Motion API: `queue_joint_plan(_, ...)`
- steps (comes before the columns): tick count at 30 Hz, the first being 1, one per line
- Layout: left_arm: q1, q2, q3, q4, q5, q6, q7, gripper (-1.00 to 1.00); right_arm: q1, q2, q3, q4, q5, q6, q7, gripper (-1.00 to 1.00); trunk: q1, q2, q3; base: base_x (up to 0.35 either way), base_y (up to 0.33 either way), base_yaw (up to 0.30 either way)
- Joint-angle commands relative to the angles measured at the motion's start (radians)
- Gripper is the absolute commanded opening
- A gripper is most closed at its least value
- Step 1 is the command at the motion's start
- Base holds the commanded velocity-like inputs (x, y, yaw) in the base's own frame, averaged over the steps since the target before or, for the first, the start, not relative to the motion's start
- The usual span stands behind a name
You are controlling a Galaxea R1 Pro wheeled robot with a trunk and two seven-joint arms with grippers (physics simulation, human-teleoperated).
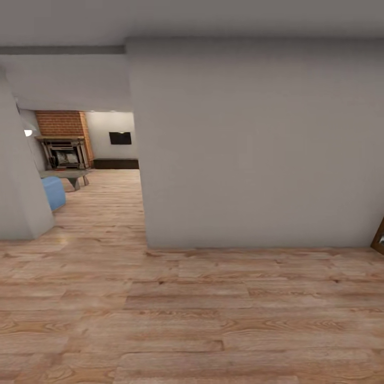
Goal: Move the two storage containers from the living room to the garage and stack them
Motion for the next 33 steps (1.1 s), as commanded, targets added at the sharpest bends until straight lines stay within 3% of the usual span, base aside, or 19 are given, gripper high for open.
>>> queue_joint_plan(1, 0.0, 0.0, -0.008, 0.001, 0.008, -0.003, 0.0, 1.0, -0.001, 0.0, -0.001, 0.003, 0.002, -0.006, 0.002, 1.0, 0.001, -0.001, 0.0, 0.316, 0.0, 0.0)
queue_joint_plan(7, 0.0, 0.0, -0.009, 0.001, 0.008, -0.003, 0.0, 1.0, -0.001, -0.002, -0.002, 0.003, 0.004, -0.012, 0.002, 1.0, 0.001, -0.001, 0.0, 0.316, 0.0, 0.055)
queue_joint_plan(24, 0.0, -0.001, -0.008, 0.001, 0.008, -0.003, 0.0, 1.0, -0.001, -0.001, -0.003, 0.003, 0.001, -0.013, 0.002, 1.0, 0.001, -0.001, 0.0, 0.316, 0.0, 0.255)
queue_joint_plan(33, 0.0, -0.002, -0.008, 0.001, 0.008, -0.003, 0.0, 1.0, -0.001, 0.001, -0.005, 0.003, -0.004, -0.013, 0.002, 1.0, 0.001, -0.001, 0.0, 0.316, 0.0, 0.026)
